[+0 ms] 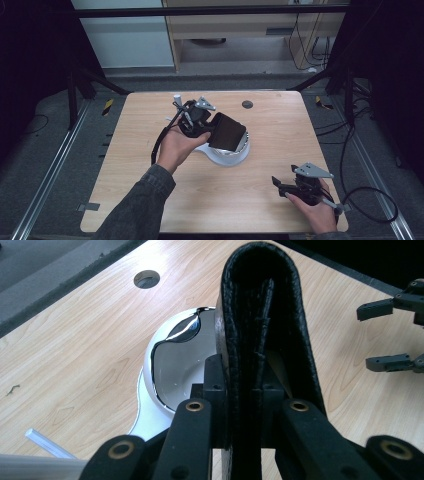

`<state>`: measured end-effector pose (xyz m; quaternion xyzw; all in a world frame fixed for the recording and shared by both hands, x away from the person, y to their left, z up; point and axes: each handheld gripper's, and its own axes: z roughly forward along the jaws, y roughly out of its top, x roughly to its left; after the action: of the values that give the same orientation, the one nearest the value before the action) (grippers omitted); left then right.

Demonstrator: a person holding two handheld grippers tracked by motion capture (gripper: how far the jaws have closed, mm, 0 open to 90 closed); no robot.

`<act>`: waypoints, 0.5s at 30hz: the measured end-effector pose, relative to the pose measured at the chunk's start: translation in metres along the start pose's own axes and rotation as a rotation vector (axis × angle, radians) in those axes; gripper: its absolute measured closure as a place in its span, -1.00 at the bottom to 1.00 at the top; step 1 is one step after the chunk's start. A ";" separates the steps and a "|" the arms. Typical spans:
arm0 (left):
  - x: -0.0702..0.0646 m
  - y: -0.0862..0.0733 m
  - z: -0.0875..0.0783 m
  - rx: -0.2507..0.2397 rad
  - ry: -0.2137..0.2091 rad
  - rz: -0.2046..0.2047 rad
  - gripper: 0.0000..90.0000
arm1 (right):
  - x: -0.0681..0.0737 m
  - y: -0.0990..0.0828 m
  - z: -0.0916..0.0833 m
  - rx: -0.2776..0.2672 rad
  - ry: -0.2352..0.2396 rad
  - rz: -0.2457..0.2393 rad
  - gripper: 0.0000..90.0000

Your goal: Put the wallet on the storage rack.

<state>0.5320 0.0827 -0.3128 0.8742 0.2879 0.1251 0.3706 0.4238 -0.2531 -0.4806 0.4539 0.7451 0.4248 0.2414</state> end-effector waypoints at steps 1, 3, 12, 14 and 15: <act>0.000 -0.001 0.000 -0.002 -0.002 -0.006 0.79 | 0.000 0.000 0.000 0.002 0.001 0.000 -0.66; 0.001 -0.002 0.000 -0.007 -0.002 -0.009 0.79 | 0.000 0.000 0.000 0.004 0.002 0.000 -0.66; 0.001 -0.008 -0.001 -0.003 0.012 -0.018 0.79 | 0.000 0.000 0.001 0.008 0.001 -0.004 -0.66; 0.001 -0.009 0.000 0.001 0.009 -0.021 0.79 | 0.001 0.000 0.001 0.009 0.001 -0.007 -0.66; 0.000 -0.010 0.001 0.001 0.011 -0.023 0.79 | 0.001 -0.001 0.001 0.010 0.001 -0.008 -0.66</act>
<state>0.5286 0.0881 -0.3203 0.8702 0.3001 0.1257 0.3699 0.4243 -0.2521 -0.4817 0.4520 0.7491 0.4204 0.2404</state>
